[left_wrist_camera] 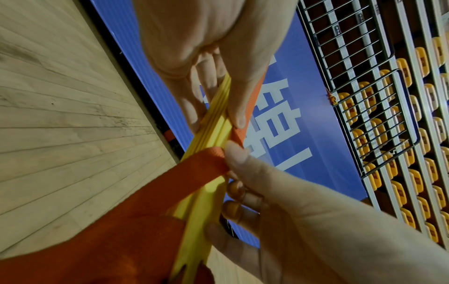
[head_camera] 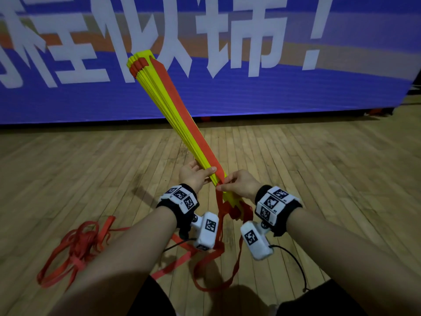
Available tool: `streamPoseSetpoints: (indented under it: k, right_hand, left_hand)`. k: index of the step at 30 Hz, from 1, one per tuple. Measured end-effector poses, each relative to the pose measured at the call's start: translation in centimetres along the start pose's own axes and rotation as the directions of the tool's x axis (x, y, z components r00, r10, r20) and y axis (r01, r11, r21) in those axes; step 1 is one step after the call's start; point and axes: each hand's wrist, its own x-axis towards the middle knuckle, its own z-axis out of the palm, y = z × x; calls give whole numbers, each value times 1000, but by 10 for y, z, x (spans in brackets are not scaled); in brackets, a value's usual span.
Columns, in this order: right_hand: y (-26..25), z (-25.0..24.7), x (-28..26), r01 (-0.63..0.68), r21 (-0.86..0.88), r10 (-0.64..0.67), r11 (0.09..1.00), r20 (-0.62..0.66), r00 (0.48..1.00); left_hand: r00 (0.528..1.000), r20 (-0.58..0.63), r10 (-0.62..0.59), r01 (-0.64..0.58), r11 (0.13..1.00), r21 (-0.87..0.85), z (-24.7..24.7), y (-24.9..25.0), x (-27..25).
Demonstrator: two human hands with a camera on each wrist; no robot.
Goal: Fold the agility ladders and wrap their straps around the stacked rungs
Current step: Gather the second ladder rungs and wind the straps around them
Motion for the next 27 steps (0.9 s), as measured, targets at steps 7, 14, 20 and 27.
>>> streamPoseSetpoints:
  k: [7,14,20,27]
  right_hand:
    - [1,5,5,25,67,-21,997,-65,998]
    - [1,0,-7,-57,577,-103,815,240,965]
    - [3,-4,-12,-188,528,-70,828,431,899]
    - [7,-9,-5,-223,538,-99,813,505,857]
  left_hand:
    - [998,-38,55,-52,997,64,-3,-2,7]
    - [995,-41,88,-85,993,80,-2,-2,9]
    - [986,-90,137,-129,988,89,-8,-5,12]
    - [986,-90,140,-136,989,53,-9,-4,15]
